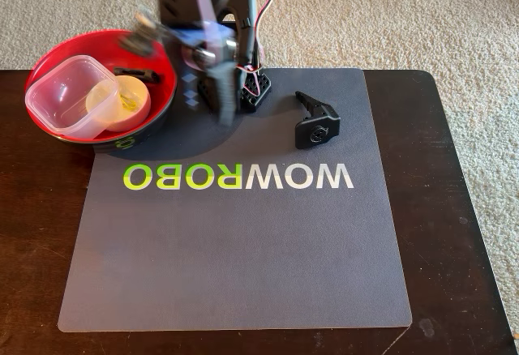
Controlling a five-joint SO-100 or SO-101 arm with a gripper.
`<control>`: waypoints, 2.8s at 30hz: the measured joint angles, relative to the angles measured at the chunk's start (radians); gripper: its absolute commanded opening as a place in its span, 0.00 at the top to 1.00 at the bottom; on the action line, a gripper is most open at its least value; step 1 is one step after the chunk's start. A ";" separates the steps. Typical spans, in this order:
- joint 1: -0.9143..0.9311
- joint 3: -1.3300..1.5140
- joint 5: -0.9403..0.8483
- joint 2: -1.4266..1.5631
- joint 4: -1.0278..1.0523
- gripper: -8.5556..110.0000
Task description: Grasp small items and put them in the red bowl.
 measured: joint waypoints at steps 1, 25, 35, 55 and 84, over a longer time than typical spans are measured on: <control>-0.038 0.009 0.028 0.012 0.002 0.67; -0.951 0.638 0.124 0.034 -0.362 0.63; -1.049 0.548 0.086 0.031 -0.359 0.63; -1.172 0.525 -0.051 -0.305 -0.545 0.70; -0.377 0.314 -0.218 -0.253 -0.451 0.93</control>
